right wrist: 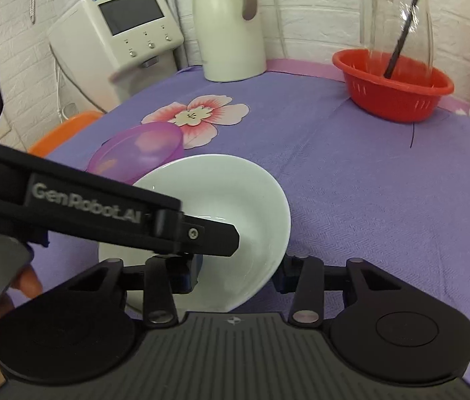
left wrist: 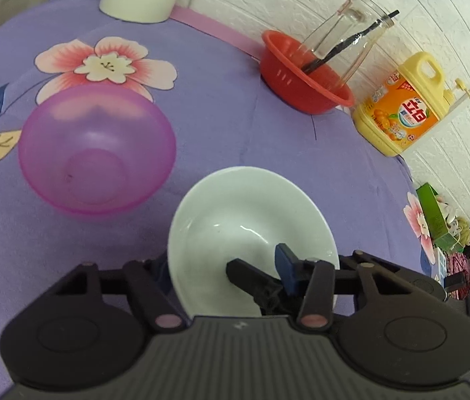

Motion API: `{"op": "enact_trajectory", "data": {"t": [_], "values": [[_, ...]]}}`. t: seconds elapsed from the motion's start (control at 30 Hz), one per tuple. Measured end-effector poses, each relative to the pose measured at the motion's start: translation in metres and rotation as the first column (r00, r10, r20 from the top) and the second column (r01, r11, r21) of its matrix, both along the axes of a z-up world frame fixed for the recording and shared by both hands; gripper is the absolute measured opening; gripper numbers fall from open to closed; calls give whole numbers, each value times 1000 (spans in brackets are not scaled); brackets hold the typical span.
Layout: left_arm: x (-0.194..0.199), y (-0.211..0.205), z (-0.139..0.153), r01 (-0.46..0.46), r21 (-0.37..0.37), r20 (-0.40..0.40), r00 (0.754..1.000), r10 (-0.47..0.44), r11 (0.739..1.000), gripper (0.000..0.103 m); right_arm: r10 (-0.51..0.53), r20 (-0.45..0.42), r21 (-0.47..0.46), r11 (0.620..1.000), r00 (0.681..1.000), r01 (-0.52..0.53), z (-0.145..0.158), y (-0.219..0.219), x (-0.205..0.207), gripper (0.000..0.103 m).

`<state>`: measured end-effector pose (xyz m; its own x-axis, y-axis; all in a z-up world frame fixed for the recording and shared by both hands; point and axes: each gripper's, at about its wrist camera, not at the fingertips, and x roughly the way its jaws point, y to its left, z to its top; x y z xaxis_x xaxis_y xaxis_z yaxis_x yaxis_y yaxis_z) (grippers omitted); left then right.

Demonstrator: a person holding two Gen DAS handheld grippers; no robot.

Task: Organize plates and bowls
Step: 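Close the left gripper on the white bowl's rim, then carry the white bowl into the steel bowl and open the left gripper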

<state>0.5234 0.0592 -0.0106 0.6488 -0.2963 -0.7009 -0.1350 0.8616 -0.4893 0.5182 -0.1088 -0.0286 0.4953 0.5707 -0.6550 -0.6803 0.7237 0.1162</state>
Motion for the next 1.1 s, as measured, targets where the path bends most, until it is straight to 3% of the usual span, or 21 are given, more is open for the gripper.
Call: {"op": "enact_trajectory", "data": {"t": [0.43,0.83,1.1], "values": [[-50,-24,11,72,21,8,997,-73,997,49,-50,-15,-12,999,999,50,7,-18,-46,74],[-134,-64,48,188,14,116,975,-189,982,49,-126,104,-88,987,987,135,47,-45,-138,77],[-194,-83,43,259,33,130,957,-261,965,50,-148,130,-132,977,980,165,49,-56,-200,81]]}}
